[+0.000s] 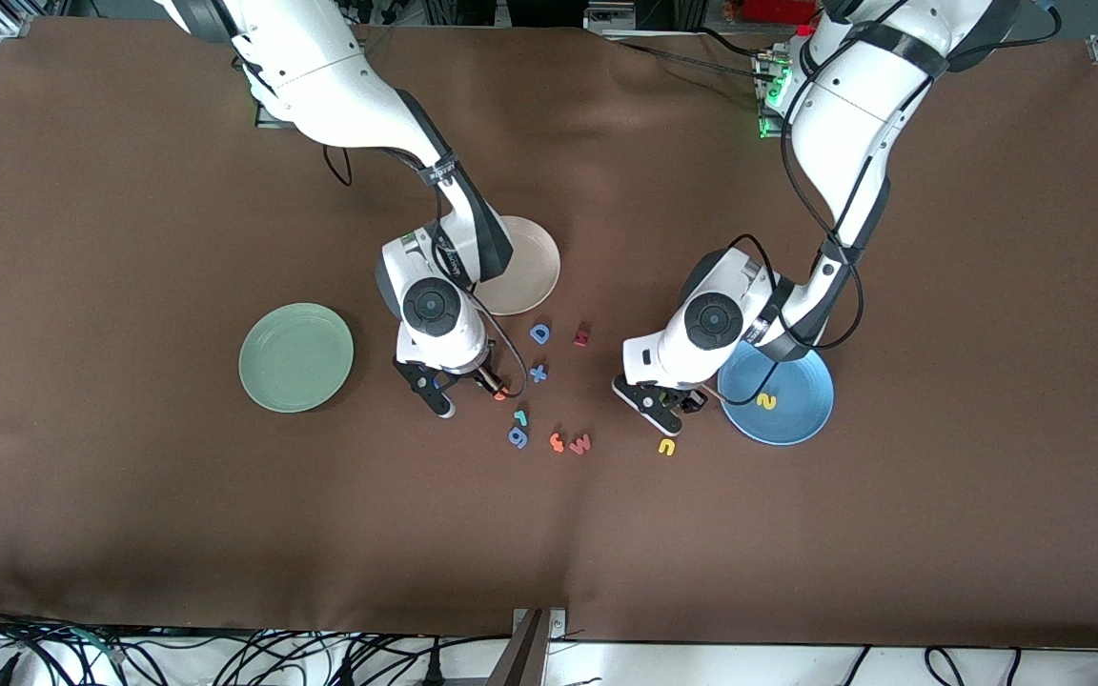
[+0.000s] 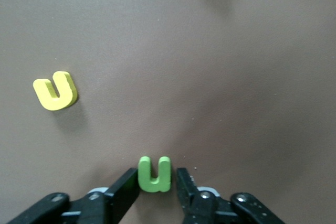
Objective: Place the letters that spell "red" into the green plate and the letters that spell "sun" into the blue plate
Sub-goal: 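Grasp the green u with the left gripper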
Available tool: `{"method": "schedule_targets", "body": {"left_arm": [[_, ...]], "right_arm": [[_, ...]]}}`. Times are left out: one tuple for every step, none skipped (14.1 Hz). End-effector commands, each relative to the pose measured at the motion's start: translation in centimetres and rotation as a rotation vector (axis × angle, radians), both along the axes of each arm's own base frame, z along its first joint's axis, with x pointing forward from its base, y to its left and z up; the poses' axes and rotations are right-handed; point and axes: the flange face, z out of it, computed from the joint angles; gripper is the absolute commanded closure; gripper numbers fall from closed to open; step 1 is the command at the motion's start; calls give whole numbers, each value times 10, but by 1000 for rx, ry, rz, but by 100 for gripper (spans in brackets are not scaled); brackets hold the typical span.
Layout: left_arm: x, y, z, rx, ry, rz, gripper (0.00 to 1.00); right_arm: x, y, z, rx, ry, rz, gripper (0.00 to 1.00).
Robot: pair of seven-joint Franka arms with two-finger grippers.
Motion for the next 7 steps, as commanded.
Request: {"method": "schedule_targets", "body": {"left_arm": [[0,13,-9,35,-6,6,100],[2,14,-7,34,-9,10,100],[3,14,-4,33,-12,8,100],[4,16,-2,33,-14,10,100],[6,19,0,34,-14,13,100],[10,23,10,34,-24,20,100],[17,34,21,36,-31,34,100]], "right_arm": [[-3,1,0,13,0,3,100],[-3,2,1,14,0,6,100],[-1,1,7,16,-4,11,100],[2,-3,17,11,-2,12,100],[5,-9,42,5,18,36,100],[13,-24,60,-2,49,76,100],[21,-42,88,-8,68,109,100]]}}
